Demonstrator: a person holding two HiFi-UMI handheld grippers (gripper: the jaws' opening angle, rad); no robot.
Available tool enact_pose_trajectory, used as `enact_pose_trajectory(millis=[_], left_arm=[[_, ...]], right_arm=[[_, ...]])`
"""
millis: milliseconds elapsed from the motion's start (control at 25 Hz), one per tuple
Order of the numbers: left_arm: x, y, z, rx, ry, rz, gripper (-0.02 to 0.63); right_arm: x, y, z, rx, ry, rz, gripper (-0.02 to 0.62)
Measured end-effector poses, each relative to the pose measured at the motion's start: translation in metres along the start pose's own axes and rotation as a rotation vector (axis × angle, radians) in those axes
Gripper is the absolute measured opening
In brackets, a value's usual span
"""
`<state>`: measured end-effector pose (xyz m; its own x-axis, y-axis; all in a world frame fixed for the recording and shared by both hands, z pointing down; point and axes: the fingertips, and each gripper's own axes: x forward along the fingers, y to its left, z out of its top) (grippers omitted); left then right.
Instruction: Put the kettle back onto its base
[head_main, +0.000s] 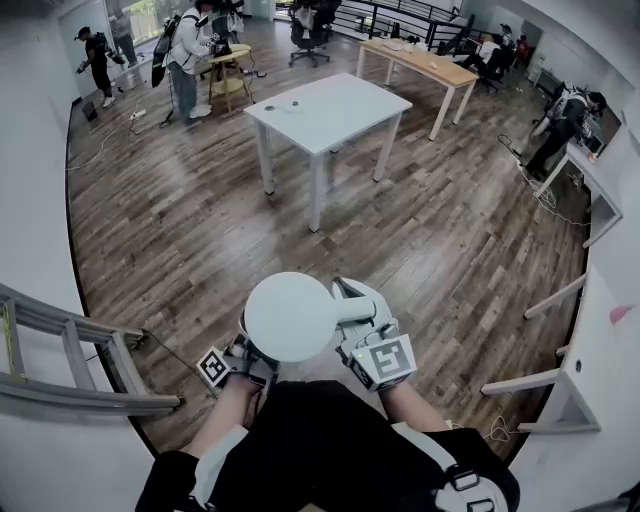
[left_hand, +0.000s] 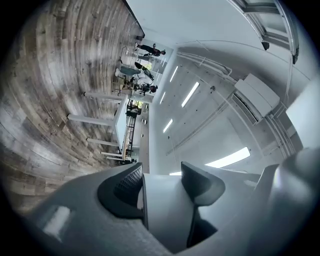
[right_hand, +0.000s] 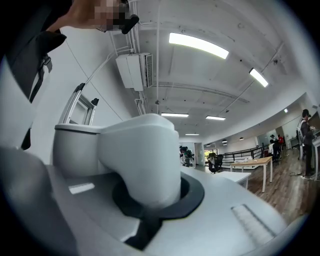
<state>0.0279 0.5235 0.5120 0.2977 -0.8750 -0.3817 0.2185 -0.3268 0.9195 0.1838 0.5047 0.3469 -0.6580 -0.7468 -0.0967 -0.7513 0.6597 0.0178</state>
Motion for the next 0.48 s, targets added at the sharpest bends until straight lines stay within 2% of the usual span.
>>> enact_pose_trajectory(millis=[240, 480], left_arm=[[-0.013, -0.001, 0.015, -0.003, -0.027, -0.003, 0.241], [-0.032, -0.010, 0.041, -0.001, -0.047, 0.005, 0.241]], right_arm=[[0.009, 0.012, -0.010, 0.003, 0.015, 0.002, 0.005], [0.027, 0.045, -0.009, 0.037, 0.003, 0.031, 0.005]])
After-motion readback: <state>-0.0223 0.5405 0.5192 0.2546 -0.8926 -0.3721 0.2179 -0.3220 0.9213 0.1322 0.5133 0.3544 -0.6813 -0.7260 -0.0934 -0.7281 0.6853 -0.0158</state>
